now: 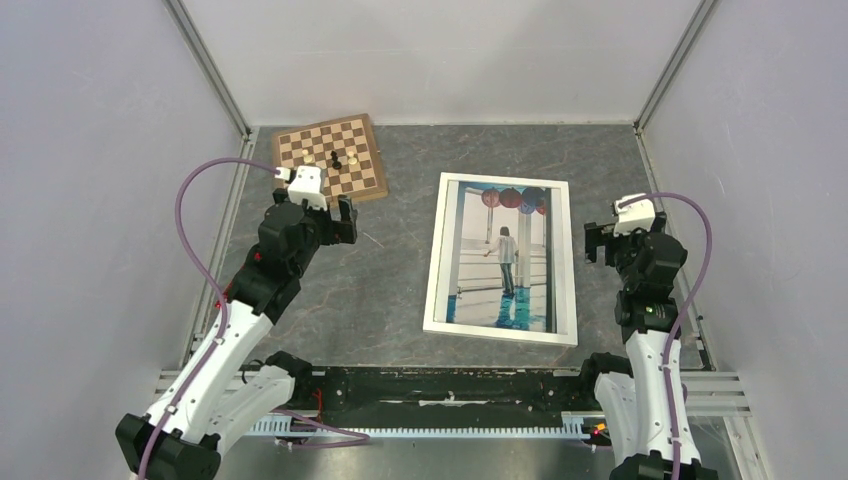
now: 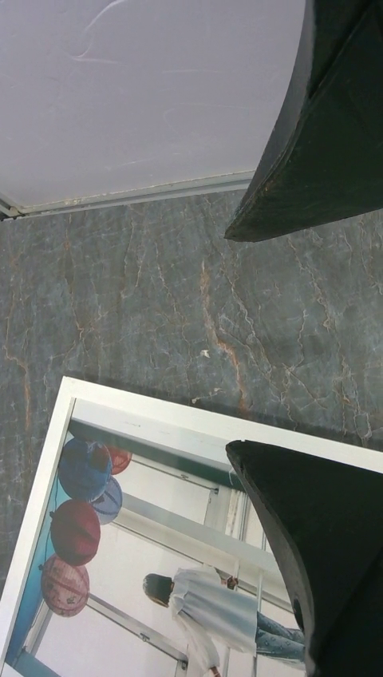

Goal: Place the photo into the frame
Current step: Reset both arms

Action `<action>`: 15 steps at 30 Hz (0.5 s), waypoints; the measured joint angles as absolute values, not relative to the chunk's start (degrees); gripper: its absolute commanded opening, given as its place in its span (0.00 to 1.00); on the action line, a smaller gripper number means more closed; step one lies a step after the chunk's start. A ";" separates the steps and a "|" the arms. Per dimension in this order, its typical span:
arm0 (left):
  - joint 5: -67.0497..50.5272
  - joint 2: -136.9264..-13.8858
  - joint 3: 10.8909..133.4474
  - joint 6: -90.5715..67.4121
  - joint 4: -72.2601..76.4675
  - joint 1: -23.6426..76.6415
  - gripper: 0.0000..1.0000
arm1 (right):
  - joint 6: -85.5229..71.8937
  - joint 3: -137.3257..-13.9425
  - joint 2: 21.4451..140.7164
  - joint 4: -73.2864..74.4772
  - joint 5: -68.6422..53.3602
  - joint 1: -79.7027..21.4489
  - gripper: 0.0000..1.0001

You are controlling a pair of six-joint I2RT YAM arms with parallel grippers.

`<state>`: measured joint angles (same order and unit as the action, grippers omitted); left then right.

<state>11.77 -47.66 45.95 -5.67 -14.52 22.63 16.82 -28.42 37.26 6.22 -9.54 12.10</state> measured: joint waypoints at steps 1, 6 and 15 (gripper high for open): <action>11.44 -47.55 45.76 -5.67 -14.28 22.15 1.00 | 17.12 -28.34 37.28 6.24 -9.54 12.10 0.98; 10.17 -46.96 45.12 -5.67 -12.91 20.49 1.00 | 18.13 -27.88 36.77 6.13 -9.61 12.10 0.98; 8.67 -46.50 44.29 -5.67 -12.08 19.25 1.00 | 19.20 -27.09 36.42 6.13 -10.44 12.10 0.98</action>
